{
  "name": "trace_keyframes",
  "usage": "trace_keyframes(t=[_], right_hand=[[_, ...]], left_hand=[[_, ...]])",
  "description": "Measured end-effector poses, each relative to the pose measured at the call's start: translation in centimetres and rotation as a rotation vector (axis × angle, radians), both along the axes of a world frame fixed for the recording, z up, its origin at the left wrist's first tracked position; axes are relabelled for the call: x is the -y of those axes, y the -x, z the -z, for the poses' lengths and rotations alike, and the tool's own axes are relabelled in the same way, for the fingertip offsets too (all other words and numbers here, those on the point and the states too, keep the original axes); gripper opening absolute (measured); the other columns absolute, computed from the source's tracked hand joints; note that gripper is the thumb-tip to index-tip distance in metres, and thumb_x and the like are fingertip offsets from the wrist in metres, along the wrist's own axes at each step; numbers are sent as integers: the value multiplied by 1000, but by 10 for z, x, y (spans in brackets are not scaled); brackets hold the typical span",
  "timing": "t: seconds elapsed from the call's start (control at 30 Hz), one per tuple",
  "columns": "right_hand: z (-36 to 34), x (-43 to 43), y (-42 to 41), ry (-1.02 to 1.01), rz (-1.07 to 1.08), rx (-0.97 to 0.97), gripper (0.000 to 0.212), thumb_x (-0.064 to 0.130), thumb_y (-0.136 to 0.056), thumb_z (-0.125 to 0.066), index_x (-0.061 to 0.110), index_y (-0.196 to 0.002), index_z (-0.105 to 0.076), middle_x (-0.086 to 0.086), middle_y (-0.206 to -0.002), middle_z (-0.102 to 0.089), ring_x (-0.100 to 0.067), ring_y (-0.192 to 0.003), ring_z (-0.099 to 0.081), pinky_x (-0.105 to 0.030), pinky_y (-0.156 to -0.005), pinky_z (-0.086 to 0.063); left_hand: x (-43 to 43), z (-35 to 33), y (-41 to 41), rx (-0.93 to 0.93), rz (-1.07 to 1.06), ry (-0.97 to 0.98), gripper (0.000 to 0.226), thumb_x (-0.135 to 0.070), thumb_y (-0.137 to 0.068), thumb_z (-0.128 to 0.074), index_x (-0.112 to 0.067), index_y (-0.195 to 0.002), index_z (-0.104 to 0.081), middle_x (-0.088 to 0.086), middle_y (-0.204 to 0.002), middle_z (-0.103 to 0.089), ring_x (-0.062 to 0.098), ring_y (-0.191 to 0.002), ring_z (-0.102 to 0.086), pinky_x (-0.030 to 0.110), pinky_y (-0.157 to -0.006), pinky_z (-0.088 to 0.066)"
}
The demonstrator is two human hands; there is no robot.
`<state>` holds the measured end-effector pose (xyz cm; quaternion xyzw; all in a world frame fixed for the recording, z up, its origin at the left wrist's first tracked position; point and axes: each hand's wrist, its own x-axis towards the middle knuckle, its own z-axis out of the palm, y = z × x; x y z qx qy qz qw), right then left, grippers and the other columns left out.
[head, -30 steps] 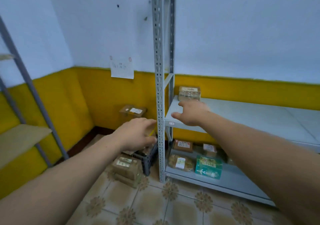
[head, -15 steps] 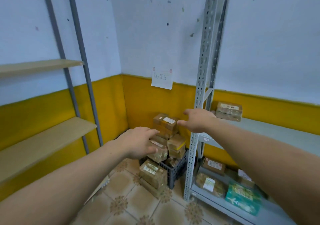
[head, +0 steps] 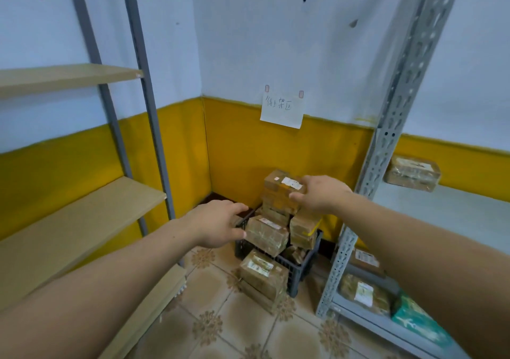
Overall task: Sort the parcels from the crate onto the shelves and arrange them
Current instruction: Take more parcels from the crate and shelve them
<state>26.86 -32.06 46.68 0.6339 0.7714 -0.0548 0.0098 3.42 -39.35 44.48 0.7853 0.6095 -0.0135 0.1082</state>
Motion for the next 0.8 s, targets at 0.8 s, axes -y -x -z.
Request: trace_keyframes(t=[0.8], right_hand=[[125,-285,-10,363,250,-69,63,54,-103,-40,12,-150,-35,-11,-151,-44,-30,-136,-44,-38,-105,-39]], left_hand=[[-331,133,26,120,16,354,59,-41,-96,-56,-25,-148,-35,-3,-150,-41,17,-135,-40,22,-100,-31]])
